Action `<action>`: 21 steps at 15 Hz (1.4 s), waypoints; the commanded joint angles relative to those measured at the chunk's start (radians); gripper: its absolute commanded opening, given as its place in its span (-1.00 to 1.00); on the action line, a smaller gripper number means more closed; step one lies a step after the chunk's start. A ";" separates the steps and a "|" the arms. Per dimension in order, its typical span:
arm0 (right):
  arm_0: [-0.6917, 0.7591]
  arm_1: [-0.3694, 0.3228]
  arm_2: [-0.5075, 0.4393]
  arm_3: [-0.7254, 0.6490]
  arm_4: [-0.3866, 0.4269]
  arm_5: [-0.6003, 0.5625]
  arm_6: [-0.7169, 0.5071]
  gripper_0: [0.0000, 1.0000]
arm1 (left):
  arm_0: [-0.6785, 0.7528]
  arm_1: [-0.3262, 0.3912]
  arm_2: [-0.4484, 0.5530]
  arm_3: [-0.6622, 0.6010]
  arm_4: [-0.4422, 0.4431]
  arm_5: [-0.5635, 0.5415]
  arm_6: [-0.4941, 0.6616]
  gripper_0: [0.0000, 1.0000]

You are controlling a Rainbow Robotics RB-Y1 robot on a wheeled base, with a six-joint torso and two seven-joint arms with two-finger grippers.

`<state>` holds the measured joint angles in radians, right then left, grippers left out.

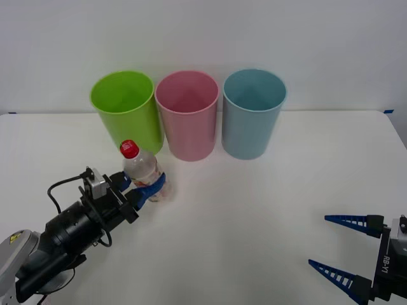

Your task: Put cans in the blue bin and PET bottles in the pink bin and trash in the green bin.

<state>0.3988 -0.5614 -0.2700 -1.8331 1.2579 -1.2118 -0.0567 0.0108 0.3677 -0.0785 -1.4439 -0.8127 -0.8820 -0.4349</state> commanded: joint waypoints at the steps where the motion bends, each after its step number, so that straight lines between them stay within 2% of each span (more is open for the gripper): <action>1: 0.000 0.000 0.000 0.000 0.000 0.000 0.000 1.00 | -0.003 0.002 0.003 -0.033 0.001 0.015 0.019 -1.00; 11: 0.000 0.000 0.000 0.000 0.000 0.000 0.000 1.00 | -0.006 0.002 0.059 -0.162 0.003 0.055 0.078 -1.00; 21: 0.000 0.000 0.000 0.000 0.000 0.000 0.000 1.00 | -0.012 0.002 0.074 -0.322 0.015 0.193 0.133 -1.00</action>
<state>0.3988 -0.5614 -0.2700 -1.8331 1.2579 -1.2118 -0.0567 -0.0005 0.3700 -0.0035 -1.7557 -0.7953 -0.7031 -0.3061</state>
